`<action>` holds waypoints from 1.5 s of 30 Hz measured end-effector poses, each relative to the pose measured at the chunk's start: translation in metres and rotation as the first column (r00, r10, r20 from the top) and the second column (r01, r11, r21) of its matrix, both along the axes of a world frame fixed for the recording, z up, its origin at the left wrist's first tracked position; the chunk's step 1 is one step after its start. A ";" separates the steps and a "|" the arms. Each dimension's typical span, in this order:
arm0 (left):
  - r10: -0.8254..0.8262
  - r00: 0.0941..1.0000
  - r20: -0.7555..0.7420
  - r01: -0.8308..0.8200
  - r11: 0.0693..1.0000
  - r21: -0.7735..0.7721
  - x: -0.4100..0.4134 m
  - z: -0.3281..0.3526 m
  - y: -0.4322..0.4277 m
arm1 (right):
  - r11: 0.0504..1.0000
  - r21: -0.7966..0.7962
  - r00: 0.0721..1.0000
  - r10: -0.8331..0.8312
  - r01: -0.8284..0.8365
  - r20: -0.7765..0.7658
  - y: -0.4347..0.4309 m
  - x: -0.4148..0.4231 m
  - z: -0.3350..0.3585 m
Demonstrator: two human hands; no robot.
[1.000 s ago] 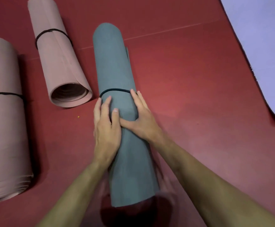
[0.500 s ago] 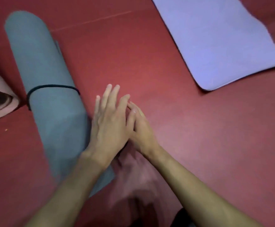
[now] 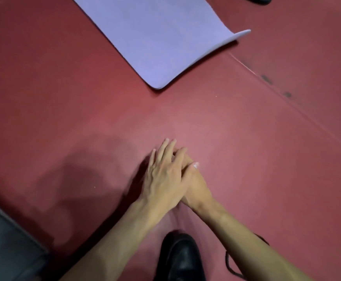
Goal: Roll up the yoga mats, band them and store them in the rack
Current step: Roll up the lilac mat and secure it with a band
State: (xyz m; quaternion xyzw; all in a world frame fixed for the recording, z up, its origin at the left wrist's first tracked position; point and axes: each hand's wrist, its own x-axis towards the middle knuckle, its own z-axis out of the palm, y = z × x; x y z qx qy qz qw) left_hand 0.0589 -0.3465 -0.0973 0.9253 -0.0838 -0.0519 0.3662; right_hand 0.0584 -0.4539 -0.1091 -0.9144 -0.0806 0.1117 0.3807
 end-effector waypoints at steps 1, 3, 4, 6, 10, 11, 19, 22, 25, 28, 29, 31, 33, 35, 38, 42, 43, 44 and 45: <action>-0.003 1.000 -0.003 0.003 1.000 0.003 0.001 -0.003 -0.002 | 1.000 -0.008 1.000 0.009 -0.009 -0.001 -0.005 0.004 -0.005; 0.003 1.000 0.003 -0.003 1.000 0.030 0.007 -0.010 0.001 | 0.999 -0.039 1.000 0.010 -0.010 -0.018 -0.009 0.017 -0.015; 0.013 1.000 0.005 -0.013 0.999 0.046 0.013 -0.012 0.005 | 0.998 -0.065 0.999 0.011 -0.013 -0.031 -0.008 0.026 -0.019; 0.045 0.999 0.005 -0.046 0.997 0.068 0.028 -0.015 0.018 | 0.992 -0.121 0.999 0.038 -0.042 -0.036 -0.001 0.050 -0.022; 0.107 0.994 -0.023 -0.103 0.987 0.120 0.076 -0.010 0.048 | 0.983 -0.154 0.995 0.099 -0.100 -0.019 0.028 0.110 -0.018; 0.124 0.992 -0.020 -0.119 0.982 0.143 0.089 -0.009 0.054 | 0.979 -0.165 0.993 0.117 -0.117 -0.008 0.035 0.124 -0.017; 0.140 0.990 0.012 -0.139 0.971 0.195 0.176 -0.015 0.064 | 0.952 -0.276 0.958 0.192 -0.129 0.211 0.034 0.215 -0.016; 0.117 0.992 -0.041 -0.101 0.956 0.276 0.214 -0.026 0.056 | 0.905 -0.418 0.923 0.224 -0.078 0.312 0.015 0.253 -0.023; 0.083 0.994 -0.067 -0.059 0.951 0.303 0.249 -0.037 0.041 | 0.784 -0.616 0.932 0.277 -0.079 0.233 -0.011 0.290 -0.024; 0.043 0.994 -0.100 -0.008 0.946 0.325 0.269 -0.047 0.024 | 0.648 -0.759 0.916 0.342 -0.068 0.211 -0.038 0.312 -0.027; 0.036 0.994 -0.104 0.001 0.941 0.337 0.272 -0.051 0.019 | 0.617 -0.784 0.877 0.412 -0.068 0.248 -0.047 0.317 -0.029; 0.044 0.997 -0.071 -0.017 0.940 0.341 0.274 -0.059 0.016 | 0.626 -0.776 0.795 0.507 -0.074 0.333 -0.060 0.323 -0.031; 0.087 0.996 0.017 -0.088 0.952 0.294 0.271 -0.067 0.020 | 0.678 -0.733 0.781 0.485 -0.052 0.393 -0.060 0.323 -0.028; 0.159 0.978 0.137 -0.183 0.965 0.186 0.262 -0.070 0.030 | 0.721 -0.691 0.792 0.453 -0.056 0.409 -0.049 0.316 -0.022; 0.236 0.925 0.297 -0.270 0.960 0.080 0.232 -0.077 0.060 | 0.776 -0.616 0.744 0.490 -0.135 0.454 -0.020 0.283 -0.022; 0.266 0.929 0.257 -0.305 0.943 0.129 0.163 -0.073 0.121 | 0.821 -0.534 0.742 0.485 -0.203 0.463 0.046 0.220 -0.028; 0.284 0.934 0.215 -0.316 0.939 0.135 0.145 -0.070 0.137 | 0.831 -0.512 0.745 0.480 -0.218 0.463 0.062 0.203 -0.031; 0.288 0.945 0.156 -0.311 0.938 0.151 0.128 -0.064 0.153 | 0.839 -0.489 0.740 0.483 -0.239 0.468 0.077 0.187 -0.033; 0.283 0.956 0.078 -0.292 0.939 0.179 0.112 -0.057 0.167 | 0.845 -0.466 0.729 0.490 -0.263 0.478 0.089 0.173 -0.035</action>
